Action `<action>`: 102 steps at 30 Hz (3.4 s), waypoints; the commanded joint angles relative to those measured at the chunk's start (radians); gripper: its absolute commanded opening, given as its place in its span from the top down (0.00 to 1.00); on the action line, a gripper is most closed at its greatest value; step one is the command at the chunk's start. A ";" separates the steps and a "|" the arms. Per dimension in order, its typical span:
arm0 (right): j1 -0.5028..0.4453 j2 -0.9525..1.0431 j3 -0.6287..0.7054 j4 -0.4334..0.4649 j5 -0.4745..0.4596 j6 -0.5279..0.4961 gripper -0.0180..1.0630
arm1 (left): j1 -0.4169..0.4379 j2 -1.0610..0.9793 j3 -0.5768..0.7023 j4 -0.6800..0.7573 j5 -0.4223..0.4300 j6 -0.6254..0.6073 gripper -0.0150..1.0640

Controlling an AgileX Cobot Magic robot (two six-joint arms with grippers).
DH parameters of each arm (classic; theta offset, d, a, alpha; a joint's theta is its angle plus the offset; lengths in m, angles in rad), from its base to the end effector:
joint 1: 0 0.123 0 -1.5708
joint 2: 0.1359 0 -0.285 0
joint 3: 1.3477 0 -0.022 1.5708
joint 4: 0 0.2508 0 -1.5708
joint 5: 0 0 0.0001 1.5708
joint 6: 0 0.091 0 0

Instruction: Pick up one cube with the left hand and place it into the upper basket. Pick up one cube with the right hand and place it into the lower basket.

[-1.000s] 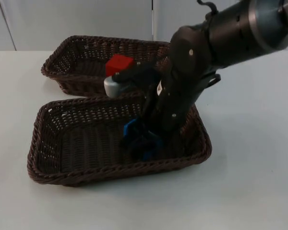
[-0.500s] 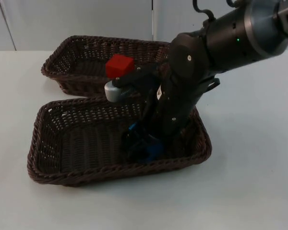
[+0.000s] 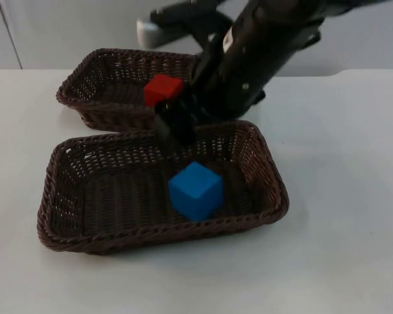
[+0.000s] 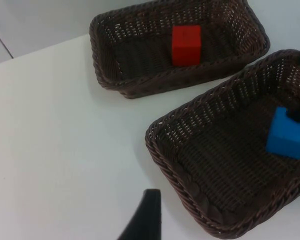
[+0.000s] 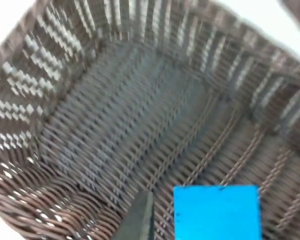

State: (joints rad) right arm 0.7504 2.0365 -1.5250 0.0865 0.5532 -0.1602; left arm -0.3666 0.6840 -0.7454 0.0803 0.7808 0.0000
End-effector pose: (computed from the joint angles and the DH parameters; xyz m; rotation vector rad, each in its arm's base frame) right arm 0.3262 0.3097 0.1994 -1.0631 2.3463 0.3126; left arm 0.1173 -0.0395 0.3366 0.4322 2.1596 -0.1110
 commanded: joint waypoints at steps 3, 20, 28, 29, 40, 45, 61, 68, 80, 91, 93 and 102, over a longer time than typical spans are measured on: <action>0.006 -0.075 -0.007 0.006 0.011 -0.006 0.19 | -0.003 -0.005 0.004 -0.010 -0.007 -0.005 0.19; 0.013 -0.253 0.018 0.031 0.100 -0.006 0.19 | -0.003 -0.053 0.004 -0.010 -0.007 0.000 0.19; 0.029 -0.436 0.214 0.031 -0.019 -0.006 0.19 | -0.003 -0.201 0.004 -0.005 -0.001 0.000 0.19; 0.029 -0.436 0.214 0.031 -0.019 -0.006 0.19 | -0.003 -0.201 0.004 -0.005 -0.001 0.000 0.19; 0.029 -0.703 0.512 0.032 -0.136 -0.006 0.19 | -0.003 -0.357 0.004 -0.005 0.064 0.000 0.19; 0.029 -0.826 0.606 0.032 -0.148 -0.006 0.19 | -0.003 -0.383 0.004 -0.007 0.112 0.000 0.19; 0.029 -1.164 0.748 0.021 -0.115 -0.010 0.19 | -0.003 -0.409 0.004 -0.070 0.192 -0.014 0.19; 0.029 -1.325 0.809 0.017 -0.075 -0.010 0.19 | -0.003 -0.539 0.004 -0.090 0.225 0.017 0.19; 0.029 -1.510 0.811 -0.006 0.026 -0.010 0.19 | -0.003 -0.684 0.009 -0.087 0.365 0.017 0.19; 0.029 -1.590 0.821 -0.006 0.167 -0.006 0.19 | -0.003 -0.684 0.223 -0.111 0.353 0.015 0.19; 0.029 -1.599 0.828 -0.006 0.173 -0.006 0.19 | -0.003 -0.684 0.220 -0.111 0.338 0.013 0.19; 0.029 -1.704 0.869 -0.006 0.207 0.003 0.19 | -0.003 -0.684 0.233 -0.087 0.319 0.013 0.19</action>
State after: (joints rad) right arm 0.7790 0.3486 -0.6614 0.0832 0.7491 -0.1582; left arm -0.3666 0.0024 -0.5193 -0.0114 1.1134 0.0172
